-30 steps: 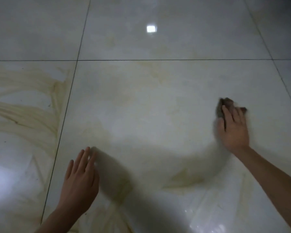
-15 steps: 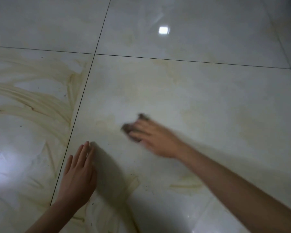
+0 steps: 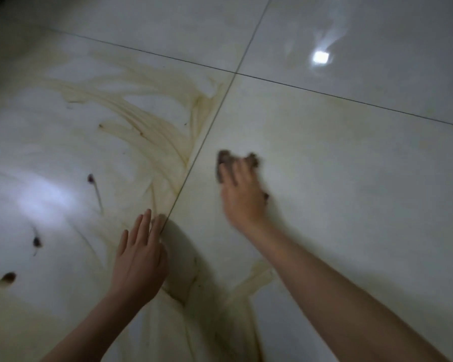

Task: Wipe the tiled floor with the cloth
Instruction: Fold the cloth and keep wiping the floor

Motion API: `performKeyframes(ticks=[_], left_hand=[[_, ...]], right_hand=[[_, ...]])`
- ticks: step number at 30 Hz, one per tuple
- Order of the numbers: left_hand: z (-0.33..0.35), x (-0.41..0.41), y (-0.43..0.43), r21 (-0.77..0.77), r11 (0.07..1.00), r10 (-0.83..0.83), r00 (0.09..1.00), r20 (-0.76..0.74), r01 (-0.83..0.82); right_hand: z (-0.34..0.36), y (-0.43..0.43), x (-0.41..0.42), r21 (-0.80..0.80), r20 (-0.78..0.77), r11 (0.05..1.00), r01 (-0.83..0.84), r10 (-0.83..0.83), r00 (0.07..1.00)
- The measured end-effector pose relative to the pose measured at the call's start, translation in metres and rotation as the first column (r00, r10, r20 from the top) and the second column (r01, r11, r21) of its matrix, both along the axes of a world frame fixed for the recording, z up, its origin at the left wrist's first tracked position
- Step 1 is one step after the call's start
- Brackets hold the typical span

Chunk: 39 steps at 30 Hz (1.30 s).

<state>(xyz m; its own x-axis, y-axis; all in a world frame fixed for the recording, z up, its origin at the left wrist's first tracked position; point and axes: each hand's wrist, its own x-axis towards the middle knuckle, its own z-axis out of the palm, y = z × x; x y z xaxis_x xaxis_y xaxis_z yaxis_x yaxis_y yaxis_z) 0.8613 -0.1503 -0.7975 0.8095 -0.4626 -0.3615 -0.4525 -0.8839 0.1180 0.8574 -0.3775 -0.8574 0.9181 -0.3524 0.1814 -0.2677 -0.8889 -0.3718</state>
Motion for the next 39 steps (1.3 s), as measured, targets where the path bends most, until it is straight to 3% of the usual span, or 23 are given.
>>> performKeyframes(ticks=[4,6,8,13,18,22,24,27,31,39], left_hand=[[0.007,0.001,0.017,0.044,0.997,0.060,0.998,0.037,-0.061],[0.015,0.010,0.023,0.041,0.996,0.078,0.996,0.043,-0.079],[0.025,0.024,0.027,0.028,0.997,0.074,0.997,0.037,-0.075],[0.052,0.080,0.031,0.105,0.990,-0.096,0.995,0.025,0.093],[0.092,0.152,0.012,0.088,0.979,-0.181,0.983,-0.018,0.182],[0.124,0.199,0.007,0.044,0.966,-0.253,0.967,-0.040,0.255],[0.137,0.219,0.012,0.026,0.961,-0.276,0.961,-0.031,0.277],[0.151,0.239,0.019,0.055,0.953,-0.297,0.954,-0.045,0.299],[0.157,0.264,0.007,0.088,0.947,-0.308,0.951,-0.031,0.310],[0.175,0.273,-0.049,0.085,0.970,-0.226,0.974,-0.014,0.226]], right_hand=[[0.006,0.081,-0.016,0.136,-0.093,0.908,-0.395,0.409,0.908],[0.015,0.089,-0.029,0.321,-0.107,0.814,-0.484,0.539,0.836],[0.036,0.083,-0.033,0.475,-0.108,0.754,-0.454,0.563,0.820],[0.111,0.043,-0.008,0.699,-0.147,0.713,-0.059,0.224,0.964],[0.169,0.014,0.039,0.667,-0.221,0.736,0.120,0.042,0.974],[0.200,0.007,0.065,0.724,-0.245,0.622,0.299,-0.173,0.954],[0.211,0.006,0.069,0.707,-0.282,0.609,0.361,-0.225,0.932],[0.225,0.001,0.072,0.700,-0.318,0.579,0.418,-0.271,0.908],[0.241,-0.024,0.073,0.664,-0.300,0.612,0.430,-0.308,0.903],[0.257,-0.073,0.108,0.729,-0.214,0.587,0.354,-0.296,0.931]])
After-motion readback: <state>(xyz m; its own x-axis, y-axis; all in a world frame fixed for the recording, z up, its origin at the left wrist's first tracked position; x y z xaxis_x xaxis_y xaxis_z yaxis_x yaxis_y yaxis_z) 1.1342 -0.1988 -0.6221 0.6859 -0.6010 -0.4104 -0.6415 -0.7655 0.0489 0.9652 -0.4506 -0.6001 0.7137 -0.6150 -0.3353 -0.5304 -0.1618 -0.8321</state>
